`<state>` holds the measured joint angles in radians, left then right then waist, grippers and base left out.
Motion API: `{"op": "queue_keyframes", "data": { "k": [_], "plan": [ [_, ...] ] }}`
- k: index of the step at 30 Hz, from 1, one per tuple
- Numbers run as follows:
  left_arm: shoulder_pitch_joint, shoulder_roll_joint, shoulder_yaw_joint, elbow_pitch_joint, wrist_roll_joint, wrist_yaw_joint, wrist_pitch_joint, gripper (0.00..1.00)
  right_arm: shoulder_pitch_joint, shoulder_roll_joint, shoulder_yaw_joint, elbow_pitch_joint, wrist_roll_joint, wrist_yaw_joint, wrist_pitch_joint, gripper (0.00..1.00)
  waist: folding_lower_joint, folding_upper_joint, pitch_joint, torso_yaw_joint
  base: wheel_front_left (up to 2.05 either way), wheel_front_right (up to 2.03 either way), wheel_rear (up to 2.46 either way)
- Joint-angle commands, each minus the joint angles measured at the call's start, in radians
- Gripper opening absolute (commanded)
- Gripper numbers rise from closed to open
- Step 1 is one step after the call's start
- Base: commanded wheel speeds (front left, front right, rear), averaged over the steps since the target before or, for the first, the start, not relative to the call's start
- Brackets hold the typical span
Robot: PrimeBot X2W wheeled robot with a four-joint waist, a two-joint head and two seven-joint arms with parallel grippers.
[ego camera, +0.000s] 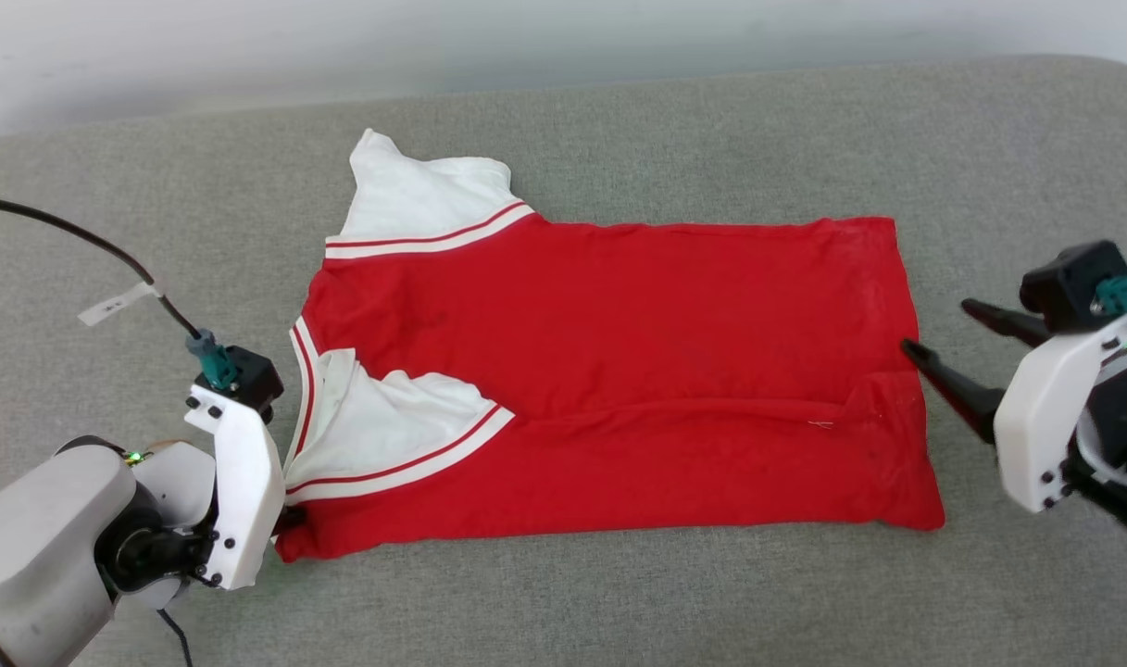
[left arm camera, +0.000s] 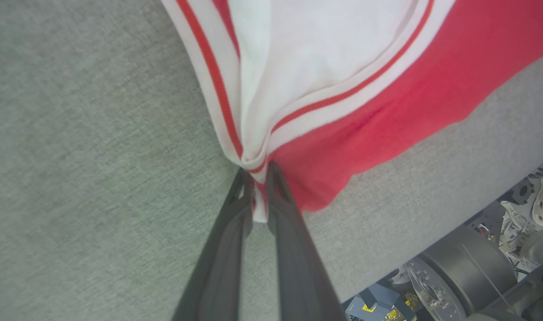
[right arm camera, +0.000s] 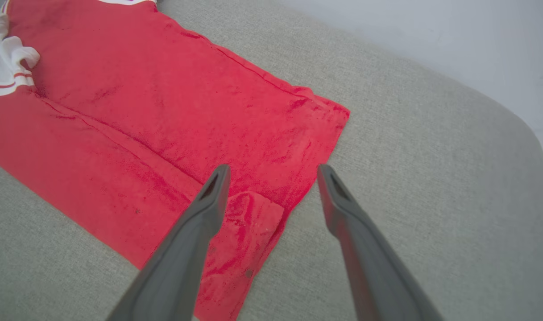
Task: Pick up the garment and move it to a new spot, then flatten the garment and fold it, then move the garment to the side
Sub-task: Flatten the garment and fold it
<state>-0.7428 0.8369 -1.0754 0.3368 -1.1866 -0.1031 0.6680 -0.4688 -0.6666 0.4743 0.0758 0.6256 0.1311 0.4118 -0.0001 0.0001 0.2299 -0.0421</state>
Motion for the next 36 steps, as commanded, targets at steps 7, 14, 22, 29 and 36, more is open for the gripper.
{"op": "queue_keyframes", "data": {
  "k": [7,14,22,29,36],
  "plan": [
    [-0.001,0.038,0.002,-0.078,0.038,0.003,-0.04,0.0,-0.118,-0.137,0.145,-0.002,0.126,-0.001,0.347,1.0,0.0001,-0.0001,-0.032,0.014,0.0,0.0,0.0],
    [-0.014,0.034,0.001,-0.125,0.059,0.019,-0.047,0.0,-0.117,-0.128,0.204,0.065,0.194,-0.001,0.459,1.0,0.0001,-0.0001,-0.004,0.028,0.0,0.0,0.0],
    [-0.031,0.035,0.001,-0.146,0.079,0.028,-0.053,0.0,-0.07,-0.017,0.253,0.235,0.173,0.0,0.387,1.0,0.0001,-0.0001,0.042,0.042,0.0,0.0,0.0],
    [-0.013,0.032,-0.002,-0.139,0.078,0.031,-0.064,0.0,-0.035,0.03,0.326,0.312,0.19,-0.001,0.332,1.0,0.0001,-0.0001,0.05,0.044,0.0,0.0,0.0],
    [0.009,0.04,-0.002,-0.132,0.064,0.025,-0.078,0.0,-0.102,-0.015,0.318,0.283,0.217,-0.001,0.249,0.0,0.0001,-0.0001,0.009,0.038,0.0,0.0,0.0]
  ]
}}
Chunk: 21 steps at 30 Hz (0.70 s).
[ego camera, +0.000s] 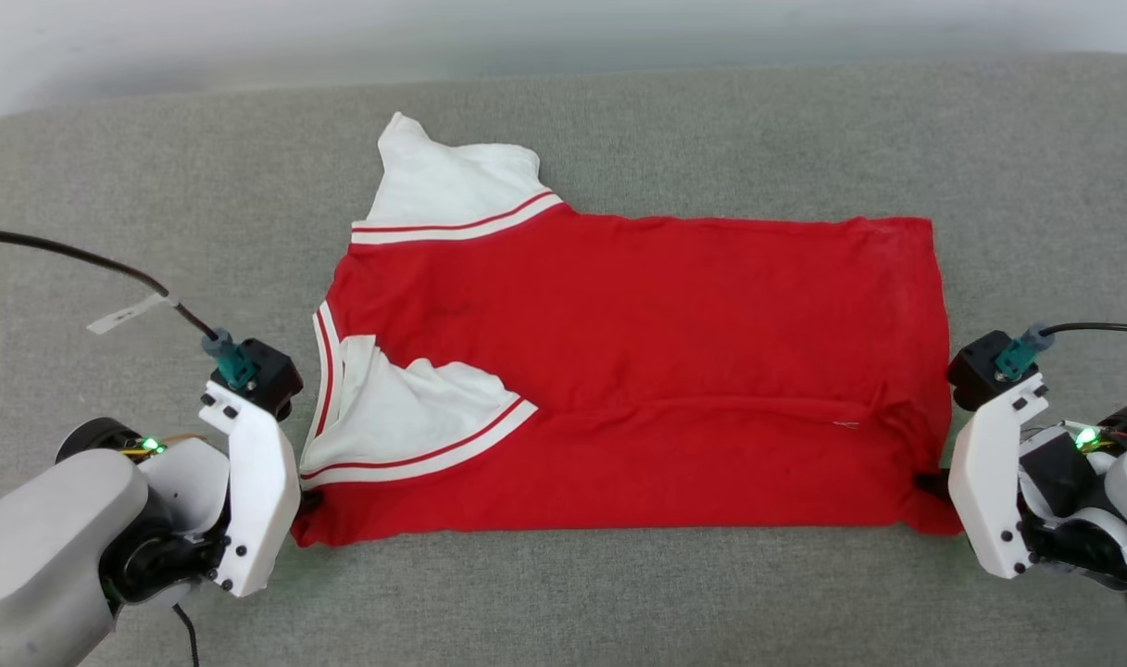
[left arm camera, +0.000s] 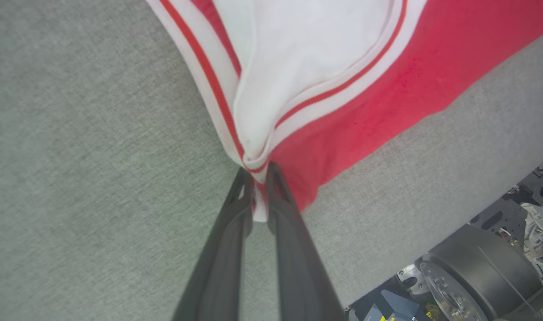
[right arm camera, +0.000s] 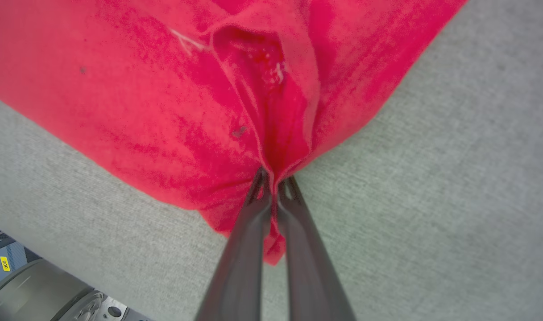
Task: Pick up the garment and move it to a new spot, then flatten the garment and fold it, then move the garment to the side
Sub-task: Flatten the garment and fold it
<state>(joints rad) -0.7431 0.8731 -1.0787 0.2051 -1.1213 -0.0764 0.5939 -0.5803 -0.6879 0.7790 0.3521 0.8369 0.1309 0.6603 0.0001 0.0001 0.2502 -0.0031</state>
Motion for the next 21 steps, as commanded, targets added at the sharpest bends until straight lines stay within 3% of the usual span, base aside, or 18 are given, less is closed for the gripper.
{"op": "queue_keyframes", "data": {
  "k": [1,9,12,16,21],
  "plan": [
    [0.015,0.008,0.001,-0.002,-0.007,-0.003,-0.006,0.0,0.003,-0.007,0.009,-0.005,0.013,0.0,-0.01,0.0,-0.0001,-0.0001,-0.022,-0.002,0.0,0.0,0.0],
    [0.084,0.054,-0.01,-0.069,-0.038,0.011,-0.014,0.0,0.03,-0.125,0.004,-0.099,0.07,-0.001,-0.033,0.0,-0.0001,-0.0001,-0.096,-0.004,0.0,0.0,0.0],
    [0.132,0.082,-0.022,-0.134,-0.045,0.034,-0.024,0.0,0.091,-0.188,-0.007,-0.149,0.099,-0.001,-0.016,0.0,-0.0001,-0.0001,-0.117,-0.002,0.0,0.0,0.0],
    [0.169,0.086,-0.034,-0.156,-0.052,0.053,-0.034,0.0,0.153,-0.197,-0.011,-0.167,0.112,-0.001,-0.002,0.0,-0.0001,-0.0001,-0.113,-0.002,0.0,0.0,0.0],
    [0.196,0.07,-0.047,-0.127,-0.042,0.067,-0.051,0.0,0.206,-0.163,-0.025,-0.129,0.097,-0.001,-0.008,0.0,-0.0001,-0.0001,-0.094,-0.003,0.0,0.0,0.0]
  ]
}}
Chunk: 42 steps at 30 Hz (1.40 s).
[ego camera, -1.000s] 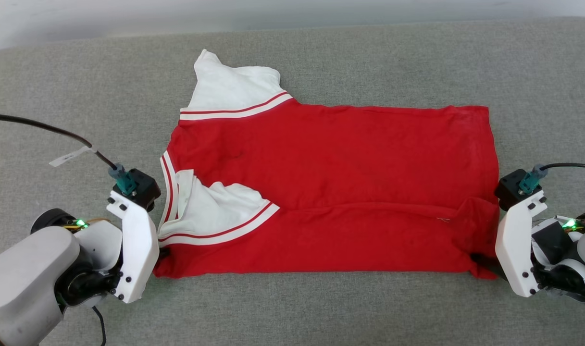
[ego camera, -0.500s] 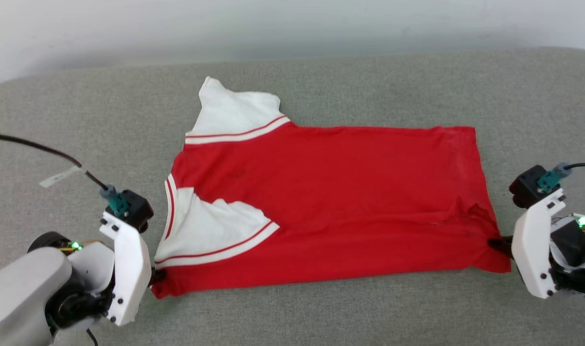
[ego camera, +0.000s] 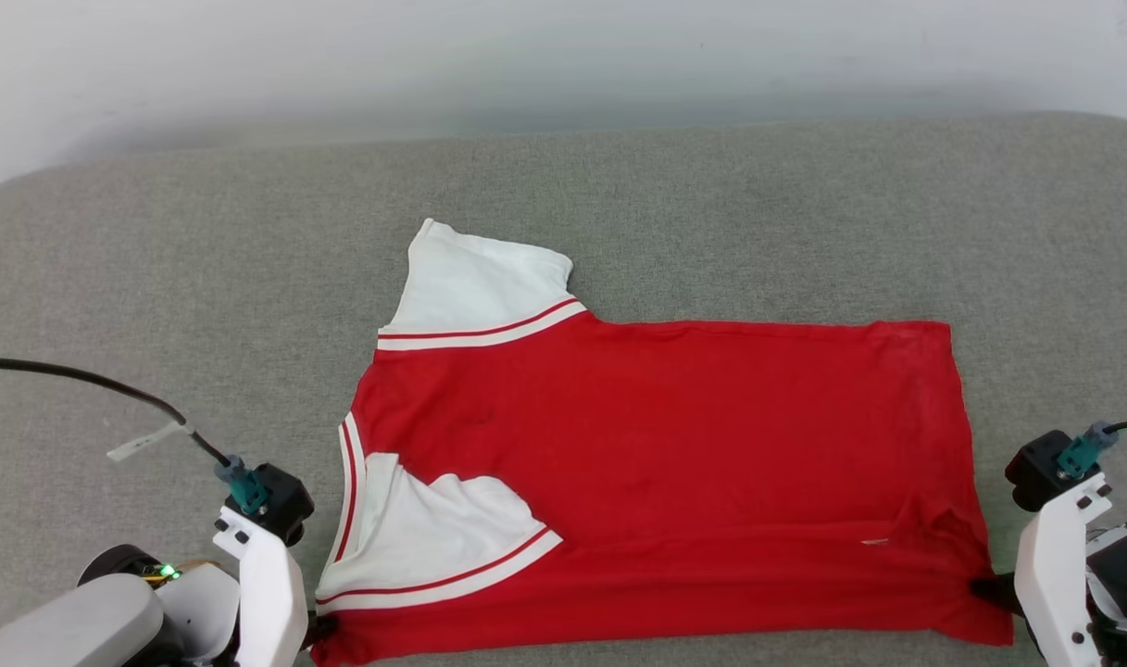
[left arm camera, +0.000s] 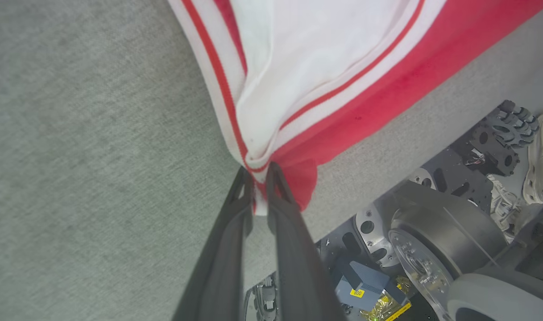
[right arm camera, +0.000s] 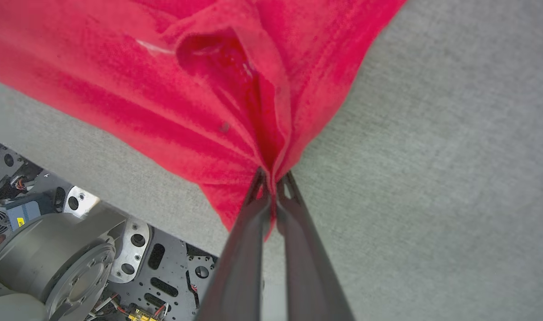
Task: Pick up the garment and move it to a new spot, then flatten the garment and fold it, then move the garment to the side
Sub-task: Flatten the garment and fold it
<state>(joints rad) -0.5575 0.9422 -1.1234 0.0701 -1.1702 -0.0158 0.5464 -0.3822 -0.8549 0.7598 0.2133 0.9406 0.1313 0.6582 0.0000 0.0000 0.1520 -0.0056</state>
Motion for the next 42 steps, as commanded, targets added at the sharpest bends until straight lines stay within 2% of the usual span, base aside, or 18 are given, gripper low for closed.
{"op": "queue_keyframes", "data": {
  "k": [1,2,3,4,7,15,21,28,35,42],
  "plan": [
    [0.014,-0.004,-0.004,0.017,0.008,0.007,-0.007,0.0,0.013,0.014,-0.013,0.018,-0.013,-0.001,-0.015,0.06,0.0,0.0,0.007,0.0,0.0,0.0,0.0],
    [0.016,-0.009,-0.005,0.026,0.008,0.009,-0.01,0.0,0.018,0.023,-0.021,0.028,-0.018,-0.001,-0.025,0.3,0.0,0.0,0.007,0.0,0.0,0.0,0.0],
    [0.018,-0.014,-0.008,0.032,0.009,0.008,-0.011,0.45,0.023,0.035,-0.026,0.033,-0.02,-0.001,-0.034,1.0,0.0,0.0,0.005,0.001,0.0,0.0,0.0],
    [0.016,-0.017,-0.003,0.035,0.011,0.011,-0.021,1.0,0.026,0.044,-0.035,0.034,-0.017,-0.001,-0.045,1.0,0.0,0.0,0.002,0.002,0.0,0.0,0.0],
    [0.002,-0.016,0.011,0.033,0.018,0.011,-0.045,1.0,0.024,0.057,-0.069,0.028,-0.04,-0.001,-0.097,1.0,0.0,0.0,-0.012,0.004,0.0,0.0,0.0],
    [-0.083,0.04,0.084,-0.01,0.039,0.023,-0.09,1.0,0.006,0.094,-0.218,-0.01,-0.143,-0.001,-0.289,1.0,0.0,0.0,-0.039,0.003,0.0,0.0,0.0],
    [-0.176,0.034,0.142,-0.002,0.081,0.015,-0.146,1.0,-0.001,0.181,-0.363,-0.042,-0.252,-0.001,-0.463,1.0,0.0,0.0,-0.013,-0.009,0.0,0.0,0.0],
    [-0.31,-0.023,0.198,0.073,0.1,0.021,-0.158,1.0,0.033,0.327,-0.579,-0.106,-0.429,-0.001,-0.642,1.0,0.0,0.0,0.066,-0.036,0.0,0.0,0.0],
    [-0.481,-0.076,0.242,0.164,0.102,-0.008,-0.104,1.0,0.086,0.457,-0.715,-0.262,-0.547,-0.001,-0.7,1.0,0.0,0.0,0.183,-0.069,0.0,0.0,0.0],
    [-0.635,-0.109,0.245,0.226,0.077,-0.02,0.057,1.0,0.105,0.51,-0.714,-0.378,-0.602,-0.001,-0.67,1.0,0.0,0.0,0.29,-0.098,0.0,0.0,0.0]
  ]
}}
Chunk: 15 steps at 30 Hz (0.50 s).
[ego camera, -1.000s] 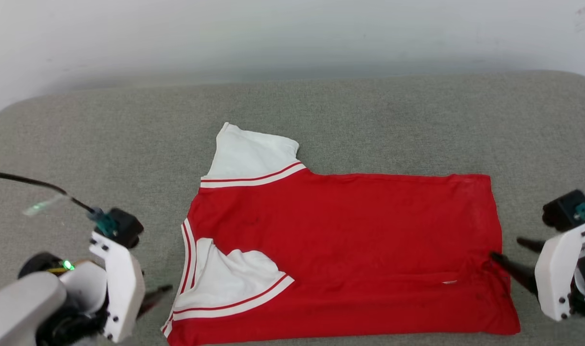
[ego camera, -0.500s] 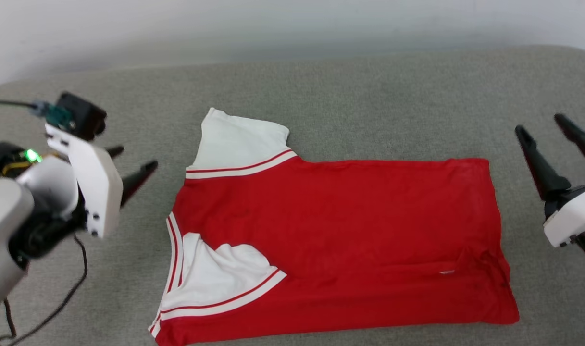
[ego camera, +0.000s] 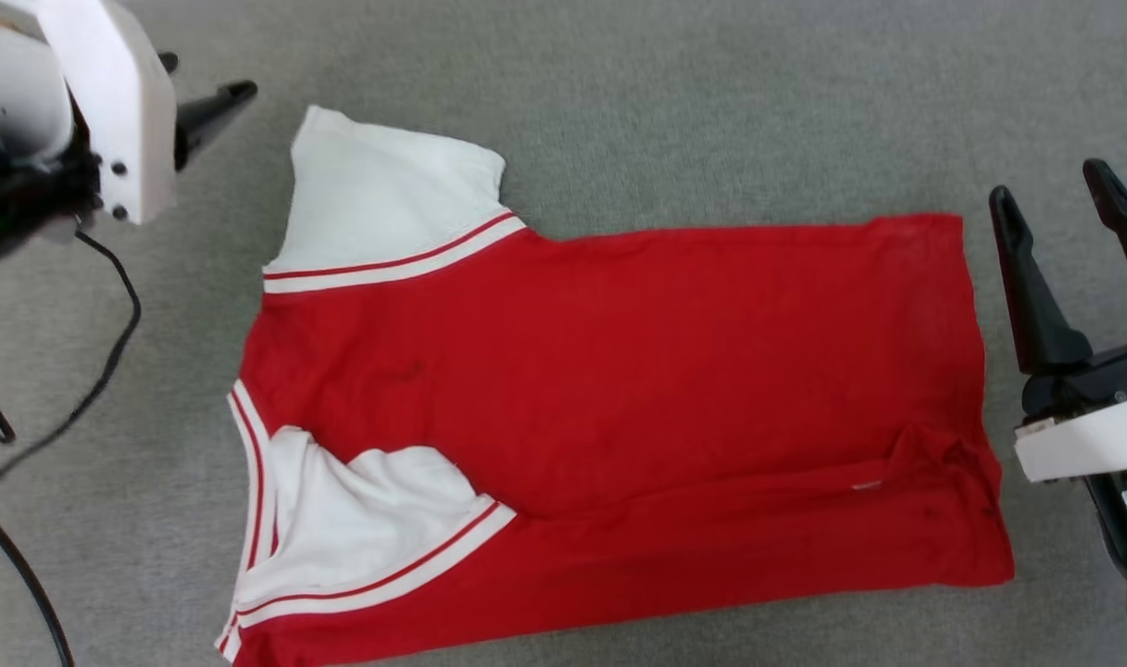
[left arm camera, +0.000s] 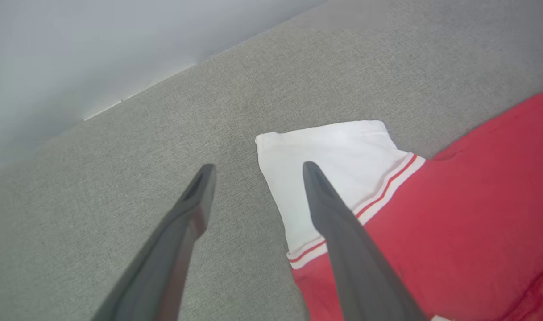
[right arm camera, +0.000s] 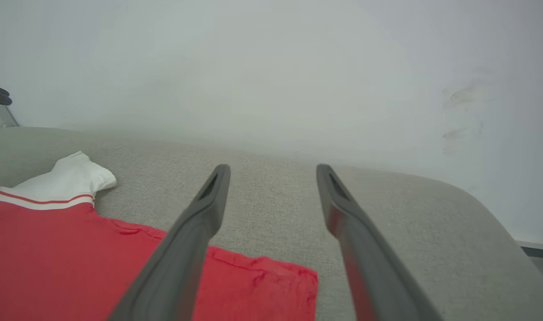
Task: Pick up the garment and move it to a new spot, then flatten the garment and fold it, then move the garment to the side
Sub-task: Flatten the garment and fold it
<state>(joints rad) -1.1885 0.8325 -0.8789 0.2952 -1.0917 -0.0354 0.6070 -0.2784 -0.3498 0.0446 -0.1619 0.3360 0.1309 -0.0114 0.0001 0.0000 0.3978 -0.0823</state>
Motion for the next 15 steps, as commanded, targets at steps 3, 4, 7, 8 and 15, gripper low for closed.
{"op": "queue_keyframes", "data": {
  "k": [3,4,7,8,15],
  "plan": [
    [-0.08,-0.016,0.005,0.033,-0.021,0.005,0.085,1.0,-0.022,0.016,0.012,-0.038,-0.017,0.0,0.015,1.0,-0.0001,0.0,0.094,-0.038,0.0,0.0,0.0],
    [-0.097,-0.021,0.005,0.043,-0.03,0.007,0.115,1.0,-0.03,0.017,0.018,-0.046,-0.021,0.0,0.021,1.0,-0.0001,0.0,0.111,-0.043,0.0,0.0,0.0],
    [-0.145,-0.034,0.001,0.068,-0.057,0.017,0.207,1.0,-0.054,0.022,0.037,-0.065,-0.025,-0.001,0.032,1.0,-0.0001,0.0,0.155,-0.059,0.0,0.0,0.0],
    [-0.167,-0.037,-0.004,0.071,-0.047,0.017,0.223,1.0,-0.06,0.023,0.043,-0.067,-0.025,0.0,0.037,1.0,-0.0001,0.0,0.168,-0.062,0.0,0.0,0.0],
    [-0.221,-0.058,-0.058,0.114,-0.005,0.011,0.318,1.0,-0.108,0.022,0.08,-0.055,-0.03,0.0,0.036,1.0,-0.0001,0.0,0.237,-0.08,0.0,0.0,0.0]
  ]
}}
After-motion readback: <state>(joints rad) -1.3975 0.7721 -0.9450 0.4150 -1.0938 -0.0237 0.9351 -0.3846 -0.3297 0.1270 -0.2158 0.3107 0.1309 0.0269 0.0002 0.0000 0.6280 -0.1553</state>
